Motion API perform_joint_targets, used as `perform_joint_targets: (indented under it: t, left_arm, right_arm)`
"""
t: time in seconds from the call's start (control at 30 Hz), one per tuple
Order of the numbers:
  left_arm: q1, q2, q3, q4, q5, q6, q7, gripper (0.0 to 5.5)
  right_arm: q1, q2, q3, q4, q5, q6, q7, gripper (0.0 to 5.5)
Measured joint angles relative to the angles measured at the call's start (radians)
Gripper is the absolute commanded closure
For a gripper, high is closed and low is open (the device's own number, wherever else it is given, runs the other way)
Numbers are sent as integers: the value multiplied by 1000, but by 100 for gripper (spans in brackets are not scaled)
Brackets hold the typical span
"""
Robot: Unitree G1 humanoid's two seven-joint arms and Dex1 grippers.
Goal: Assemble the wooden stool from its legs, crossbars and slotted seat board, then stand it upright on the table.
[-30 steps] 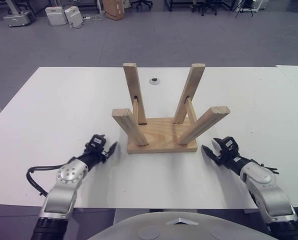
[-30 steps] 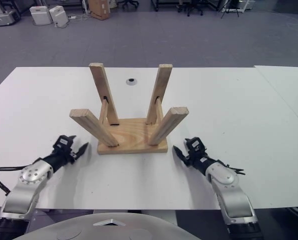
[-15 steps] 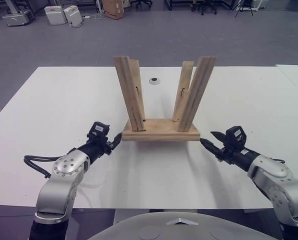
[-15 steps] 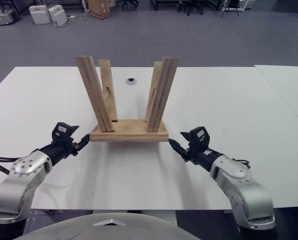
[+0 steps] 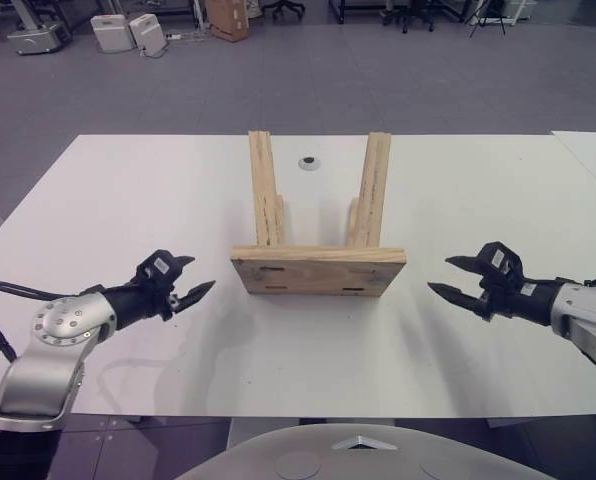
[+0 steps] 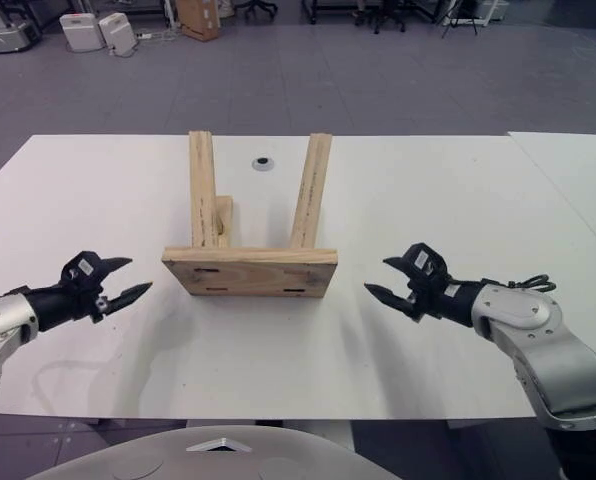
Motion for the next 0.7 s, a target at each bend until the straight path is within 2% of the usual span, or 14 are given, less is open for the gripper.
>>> perform_joint_targets:
  t: [0.07,0.13,0.33,0.47,0.7]
  left_arm:
    - [-8,29,-2,31,-73,-28,-126,244]
    - [-91,31,-68,58,-128,-30,-238,244]
    - [-280,11,-235,205,-37,-138,-279,244]
    - [-330,-9,-278,248,-17,-172,-295,244]
    - [-403,-51,-293,293,-38,-239,-321,360]
  right_arm:
    - [-10,1,25,50,25,-39,89,250]
    - [-81,57,88,127,47,-76,157,250]
    - [-277,142,281,277,-69,-170,219,250]
    - [-355,156,323,346,-119,-217,240,250]
    - [-405,173,348,384,-150,-272,307,377]
